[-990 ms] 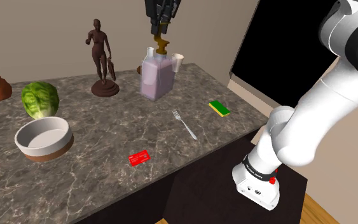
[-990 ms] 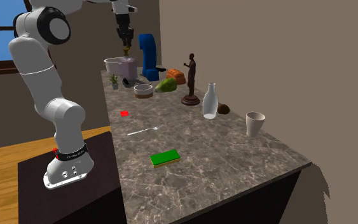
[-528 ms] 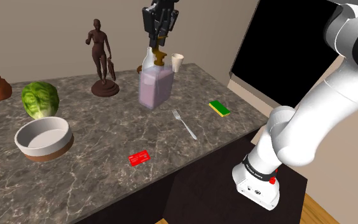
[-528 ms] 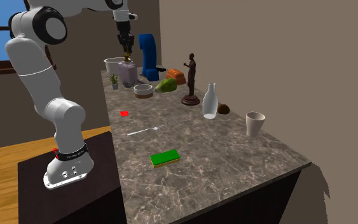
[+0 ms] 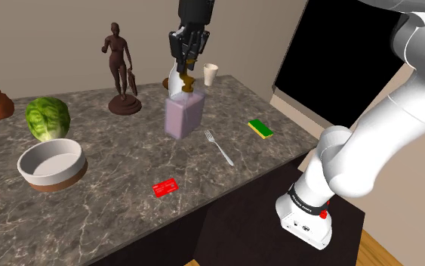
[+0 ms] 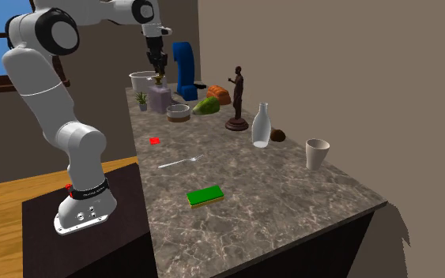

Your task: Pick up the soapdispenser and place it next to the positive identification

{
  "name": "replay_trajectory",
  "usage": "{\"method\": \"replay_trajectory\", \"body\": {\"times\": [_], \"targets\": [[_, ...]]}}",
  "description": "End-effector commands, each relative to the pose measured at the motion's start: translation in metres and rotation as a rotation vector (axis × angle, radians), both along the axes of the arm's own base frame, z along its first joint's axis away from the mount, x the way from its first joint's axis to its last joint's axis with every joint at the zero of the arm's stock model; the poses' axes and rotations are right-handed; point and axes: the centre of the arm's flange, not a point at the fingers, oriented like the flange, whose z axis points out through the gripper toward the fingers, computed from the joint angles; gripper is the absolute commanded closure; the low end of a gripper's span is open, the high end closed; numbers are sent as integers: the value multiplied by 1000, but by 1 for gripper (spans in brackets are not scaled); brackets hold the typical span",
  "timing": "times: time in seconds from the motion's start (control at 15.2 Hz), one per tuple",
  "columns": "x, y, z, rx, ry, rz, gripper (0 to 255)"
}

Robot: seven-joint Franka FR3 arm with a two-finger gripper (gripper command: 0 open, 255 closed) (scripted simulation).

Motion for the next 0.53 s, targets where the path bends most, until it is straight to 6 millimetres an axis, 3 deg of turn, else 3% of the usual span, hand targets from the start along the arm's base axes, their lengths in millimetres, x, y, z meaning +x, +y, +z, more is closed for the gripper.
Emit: {"method": "replay_trajectory", "body": {"times": [0.0,0.46], "targets": [[1,-1,-10,0,-1,0,255],[1,-1,-47,0,-1,0,255]]}}
